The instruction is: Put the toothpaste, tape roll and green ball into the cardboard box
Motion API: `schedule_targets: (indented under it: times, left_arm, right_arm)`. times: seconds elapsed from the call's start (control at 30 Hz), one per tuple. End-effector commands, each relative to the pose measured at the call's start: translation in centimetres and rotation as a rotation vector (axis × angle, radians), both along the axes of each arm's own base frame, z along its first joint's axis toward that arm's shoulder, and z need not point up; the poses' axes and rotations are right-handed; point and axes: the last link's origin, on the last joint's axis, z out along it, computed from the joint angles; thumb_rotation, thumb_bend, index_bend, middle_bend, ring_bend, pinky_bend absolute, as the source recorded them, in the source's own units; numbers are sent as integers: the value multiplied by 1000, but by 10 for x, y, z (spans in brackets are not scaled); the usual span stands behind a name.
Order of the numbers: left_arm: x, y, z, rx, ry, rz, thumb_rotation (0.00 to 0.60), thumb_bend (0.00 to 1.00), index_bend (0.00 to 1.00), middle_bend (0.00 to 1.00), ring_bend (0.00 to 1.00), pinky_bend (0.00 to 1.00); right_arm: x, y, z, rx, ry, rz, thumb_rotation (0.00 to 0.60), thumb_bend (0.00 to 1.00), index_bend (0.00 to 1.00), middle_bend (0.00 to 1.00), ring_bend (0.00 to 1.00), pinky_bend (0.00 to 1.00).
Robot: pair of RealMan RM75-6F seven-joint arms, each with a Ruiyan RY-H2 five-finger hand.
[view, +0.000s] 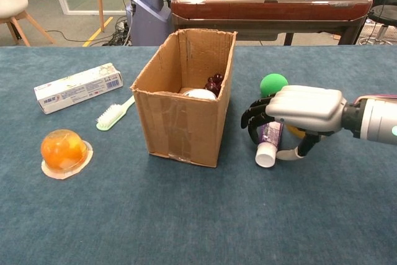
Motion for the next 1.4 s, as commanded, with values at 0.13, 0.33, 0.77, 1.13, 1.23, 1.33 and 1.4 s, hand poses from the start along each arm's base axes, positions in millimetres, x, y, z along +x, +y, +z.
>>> schedule_targets:
  times: [0.13,0.33,0.77,1.13,1.23,1.33,1.4]
  left_arm:
    - [0,-1,0,0,-2,-2,600,274,532,437,454,651]
    - [1,-1,1,1,-4,-4,600,274,531,437,454,651]
    - [1,-2,1,1,-4,-6,600,274,530,437,454,651]
    - [2,-2,0,-2,-2,-7,600,274,530,437,454,651]
    - [2,-2,0,-3,0,-7,600,274,530,437,454,651]
    - [1,-2,-1,-4,1,-6,600,274,530,437,454,651]
    - [1,-2,-1,-5,2,-5,600,274,530,437,454,651]
  right_arm:
    - [2,0,-3,1,3,0,600,425,436,236,172,276]
    - [1,1,-4,4,13,2,600,444,436,236,172,276]
    - [-2,4,-5,-6,24,1,600,449,436,235,170,276]
    - [-1,5,3,-50,-69,-4,600,449,516,260,170,276]
    - [0,5,6,-57,-99,-7,600,449,521,278,170,276]
    - [0,5,10,-63,-125,-13,600,449,524,318,174,276]
    - [0,5,12,-66,-142,-18,600,449,525,343,189,276]
